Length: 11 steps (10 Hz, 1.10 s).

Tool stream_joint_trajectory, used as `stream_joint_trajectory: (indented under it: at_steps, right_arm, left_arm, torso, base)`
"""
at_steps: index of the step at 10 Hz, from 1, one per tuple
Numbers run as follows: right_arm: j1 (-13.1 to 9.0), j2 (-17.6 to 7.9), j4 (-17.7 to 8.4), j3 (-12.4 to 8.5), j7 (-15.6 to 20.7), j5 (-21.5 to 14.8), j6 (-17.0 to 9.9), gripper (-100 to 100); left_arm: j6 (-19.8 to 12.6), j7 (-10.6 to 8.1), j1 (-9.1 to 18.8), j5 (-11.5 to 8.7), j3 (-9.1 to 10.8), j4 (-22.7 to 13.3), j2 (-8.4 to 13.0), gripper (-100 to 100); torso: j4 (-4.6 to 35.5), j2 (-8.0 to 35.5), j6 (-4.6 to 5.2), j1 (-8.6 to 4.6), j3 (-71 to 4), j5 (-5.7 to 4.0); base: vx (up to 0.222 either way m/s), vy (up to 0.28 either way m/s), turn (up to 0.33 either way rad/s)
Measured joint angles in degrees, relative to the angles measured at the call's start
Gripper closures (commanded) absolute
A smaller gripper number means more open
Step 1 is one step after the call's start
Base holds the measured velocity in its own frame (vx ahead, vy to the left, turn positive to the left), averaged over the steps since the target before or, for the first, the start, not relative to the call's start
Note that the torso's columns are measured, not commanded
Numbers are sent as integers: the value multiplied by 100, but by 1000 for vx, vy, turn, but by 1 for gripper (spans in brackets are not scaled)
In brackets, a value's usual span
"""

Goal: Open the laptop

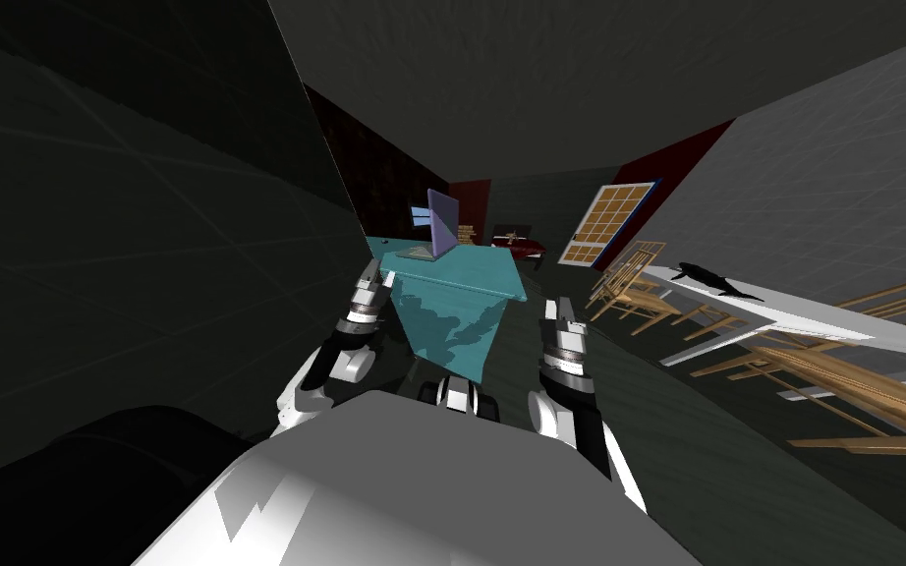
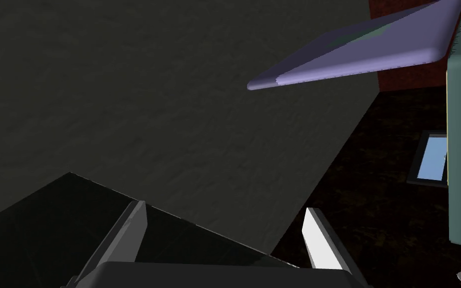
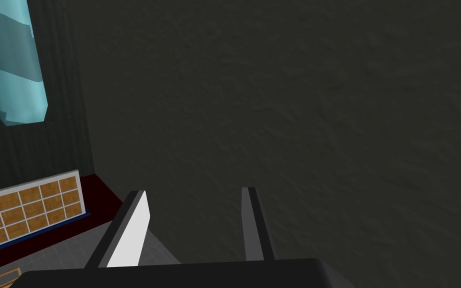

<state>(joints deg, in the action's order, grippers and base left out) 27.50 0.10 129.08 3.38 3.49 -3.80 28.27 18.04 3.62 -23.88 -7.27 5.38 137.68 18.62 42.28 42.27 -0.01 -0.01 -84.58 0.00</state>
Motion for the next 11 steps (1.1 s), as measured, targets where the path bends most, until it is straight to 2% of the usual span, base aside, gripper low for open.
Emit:
stream_joint_trajectory:
  at_steps: [11]
  right_arm:
    - [0,0,0,0,0,0,0,0]
  left_arm:
    - [-1640,-158,442,-140,407,100,1488,-100]
  torso:
    - [0,1,1,1,0,0]
  base:
    - [-22,6,-27]
